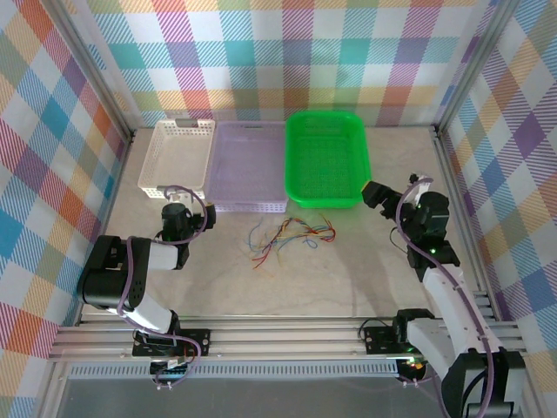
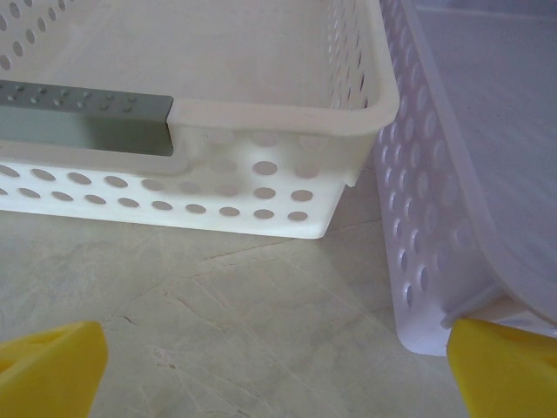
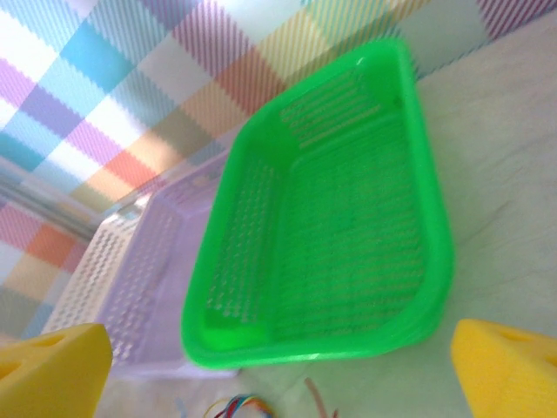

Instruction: Untangle the cables

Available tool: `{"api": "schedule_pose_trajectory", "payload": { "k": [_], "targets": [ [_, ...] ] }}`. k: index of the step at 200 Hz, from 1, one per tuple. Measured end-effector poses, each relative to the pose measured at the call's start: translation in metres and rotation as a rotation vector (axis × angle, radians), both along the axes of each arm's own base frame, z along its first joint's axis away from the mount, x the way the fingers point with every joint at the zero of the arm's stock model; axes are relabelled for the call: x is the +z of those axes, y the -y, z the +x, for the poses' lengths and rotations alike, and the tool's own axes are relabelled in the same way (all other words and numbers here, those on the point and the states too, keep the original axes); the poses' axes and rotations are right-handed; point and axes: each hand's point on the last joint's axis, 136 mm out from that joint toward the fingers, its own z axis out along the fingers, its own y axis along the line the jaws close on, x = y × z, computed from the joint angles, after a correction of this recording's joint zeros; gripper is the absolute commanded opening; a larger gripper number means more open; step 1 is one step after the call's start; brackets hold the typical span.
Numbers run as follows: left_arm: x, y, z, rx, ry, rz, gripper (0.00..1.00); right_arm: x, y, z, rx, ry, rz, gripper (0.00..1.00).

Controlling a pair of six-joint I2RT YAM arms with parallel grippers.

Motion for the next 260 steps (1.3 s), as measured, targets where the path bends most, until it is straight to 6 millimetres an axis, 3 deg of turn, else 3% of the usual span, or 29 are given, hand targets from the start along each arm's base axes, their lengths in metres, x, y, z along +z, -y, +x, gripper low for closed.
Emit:
{"api": "schedule_pose_trajectory", "payload": {
  "k": [35,70,85,117,164,198,214,260],
  "targets": [
    [0.0,0.0,0.0,0.0,0.0,0.0,1.0,-0.028,-0.03,-0.019,0.103,-0.125,0.026,1.0],
    [0.007,-0.008,-0.005,0.044,-0.009,0.02,1.0,-0.074,-0.074,-0.051,0.229,-0.258,-0.029,1.0],
    [0.029,-0.011,-0.007,0.059,0.018,0.022,1.0,-0.093,-0.084,-0.059,0.256,-0.31,-0.059,1.0],
    [0.092,-0.009,-0.01,0.071,0.141,-0.028,1.0,-0.122,-0.082,-0.067,0.235,-0.385,-0.088,0.99],
    [0.148,-0.009,-0.018,0.155,0.078,-0.193,1.0,-0.12,-0.081,-0.067,0.221,-0.372,-0.092,0.99],
    [0.179,-0.009,-0.046,0.24,0.012,-0.376,1.0,-0.126,-0.083,-0.067,0.226,-0.386,-0.099,0.98],
    [0.182,-0.003,-0.058,0.23,-0.021,-0.425,1.0,-0.132,-0.084,-0.065,0.226,-0.4,-0.104,0.98],
    [0.157,0.001,-0.095,0.288,-0.169,-0.518,1.0,-0.149,-0.09,-0.056,0.236,-0.427,-0.111,0.96]
  ]
}}
